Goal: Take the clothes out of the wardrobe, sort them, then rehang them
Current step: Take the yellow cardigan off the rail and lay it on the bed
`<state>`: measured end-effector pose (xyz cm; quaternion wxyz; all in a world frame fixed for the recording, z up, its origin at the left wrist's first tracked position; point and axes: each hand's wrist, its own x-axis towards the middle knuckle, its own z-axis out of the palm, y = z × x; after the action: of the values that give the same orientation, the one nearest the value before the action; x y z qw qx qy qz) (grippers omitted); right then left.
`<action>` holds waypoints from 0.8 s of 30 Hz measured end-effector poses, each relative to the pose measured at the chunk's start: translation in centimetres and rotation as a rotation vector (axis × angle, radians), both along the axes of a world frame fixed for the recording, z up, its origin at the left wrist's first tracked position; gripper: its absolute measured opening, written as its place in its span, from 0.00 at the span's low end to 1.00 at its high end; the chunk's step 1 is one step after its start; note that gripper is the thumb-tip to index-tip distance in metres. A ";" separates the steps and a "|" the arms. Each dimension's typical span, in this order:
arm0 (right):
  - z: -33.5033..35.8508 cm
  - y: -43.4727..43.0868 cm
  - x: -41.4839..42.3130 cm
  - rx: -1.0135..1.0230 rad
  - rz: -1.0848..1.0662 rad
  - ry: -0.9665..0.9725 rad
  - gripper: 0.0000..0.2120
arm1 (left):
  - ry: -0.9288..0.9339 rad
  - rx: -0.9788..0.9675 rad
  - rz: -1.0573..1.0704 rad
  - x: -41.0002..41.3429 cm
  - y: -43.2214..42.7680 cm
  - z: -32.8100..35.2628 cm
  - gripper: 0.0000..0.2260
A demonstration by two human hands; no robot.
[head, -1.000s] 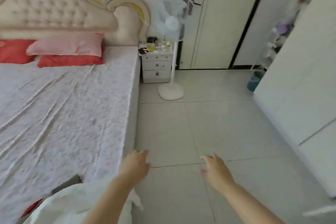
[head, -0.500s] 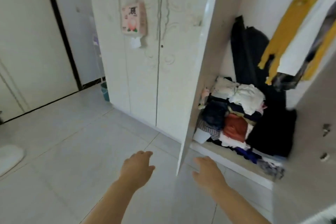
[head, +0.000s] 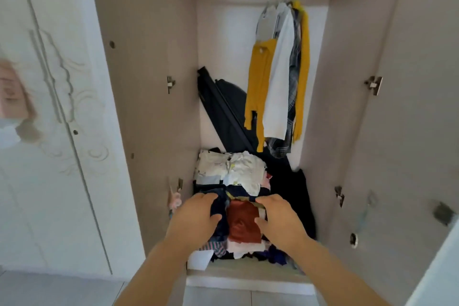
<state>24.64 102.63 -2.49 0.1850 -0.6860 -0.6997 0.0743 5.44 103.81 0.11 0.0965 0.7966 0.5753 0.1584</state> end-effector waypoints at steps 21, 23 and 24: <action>25.2 35.0 13.4 0.646 0.106 -0.105 0.20 | -0.374 0.554 -0.067 15.5 36.2 20.3 0.23; 27.3 38.1 14.1 0.688 0.153 -0.106 0.20 | -0.411 0.601 -0.041 16.8 38.6 22.2 0.23; 28.4 39.8 14.3 0.709 0.169 -0.106 0.21 | -0.433 0.614 -0.038 17.4 39.9 23.2 0.23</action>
<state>38.93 142.42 25.90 0.3677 -0.5218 -0.7450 -0.1935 22.83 143.68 23.27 -0.0245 0.7470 0.4522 0.4867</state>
